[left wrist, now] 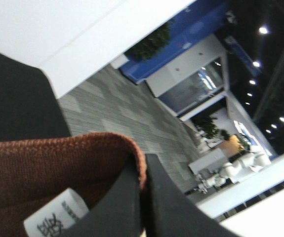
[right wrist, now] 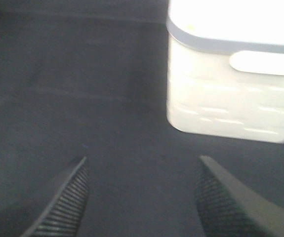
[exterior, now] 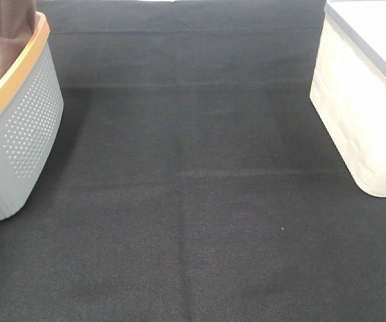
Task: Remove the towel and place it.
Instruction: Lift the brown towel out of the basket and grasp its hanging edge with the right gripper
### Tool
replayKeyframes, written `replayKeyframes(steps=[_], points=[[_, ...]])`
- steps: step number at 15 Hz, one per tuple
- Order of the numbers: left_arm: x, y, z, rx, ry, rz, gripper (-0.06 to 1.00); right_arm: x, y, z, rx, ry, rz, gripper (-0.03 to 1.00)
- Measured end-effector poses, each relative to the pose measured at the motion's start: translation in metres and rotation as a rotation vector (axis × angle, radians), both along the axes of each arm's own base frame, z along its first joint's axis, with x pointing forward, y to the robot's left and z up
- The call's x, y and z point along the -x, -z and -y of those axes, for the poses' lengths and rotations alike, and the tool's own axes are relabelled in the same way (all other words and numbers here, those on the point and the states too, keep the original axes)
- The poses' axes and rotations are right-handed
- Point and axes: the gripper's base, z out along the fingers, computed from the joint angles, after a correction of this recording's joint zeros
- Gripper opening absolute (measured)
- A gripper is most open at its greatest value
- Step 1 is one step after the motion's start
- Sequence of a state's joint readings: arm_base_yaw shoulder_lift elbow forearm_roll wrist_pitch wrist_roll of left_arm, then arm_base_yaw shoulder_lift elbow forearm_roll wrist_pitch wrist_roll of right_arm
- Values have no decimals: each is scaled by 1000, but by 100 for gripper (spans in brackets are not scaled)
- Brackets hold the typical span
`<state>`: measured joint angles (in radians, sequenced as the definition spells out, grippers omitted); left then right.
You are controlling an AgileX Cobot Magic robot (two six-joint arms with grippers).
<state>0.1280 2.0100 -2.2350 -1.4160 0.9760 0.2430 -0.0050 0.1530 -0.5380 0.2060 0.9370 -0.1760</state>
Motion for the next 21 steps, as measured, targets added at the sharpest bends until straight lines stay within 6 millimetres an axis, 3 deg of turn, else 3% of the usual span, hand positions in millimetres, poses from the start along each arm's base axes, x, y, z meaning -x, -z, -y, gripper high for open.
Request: replayKeyframes(steps=[4, 7, 11, 16, 19, 21], points=[[1, -4, 57, -9, 53, 76, 0, -55, -11, -20, -117, -199, -63, 59], [8, -6, 106, -24, 99, 130, 0, -103, -39, -34, -131, -399, 11, 59], [20, -7, 153, -48, 132, 193, 0, -160, -62, -42, -206, -486, 29, 59], [35, -8, 190, -66, 188, 238, 0, -197, -68, -92, -125, -691, 73, 59], [39, -8, 197, -65, 204, 239, 0, -213, -60, -95, -95, -637, 85, 59], [43, -8, 205, -61, 220, 240, 0, -232, -43, -97, -58, -614, 61, 59]])
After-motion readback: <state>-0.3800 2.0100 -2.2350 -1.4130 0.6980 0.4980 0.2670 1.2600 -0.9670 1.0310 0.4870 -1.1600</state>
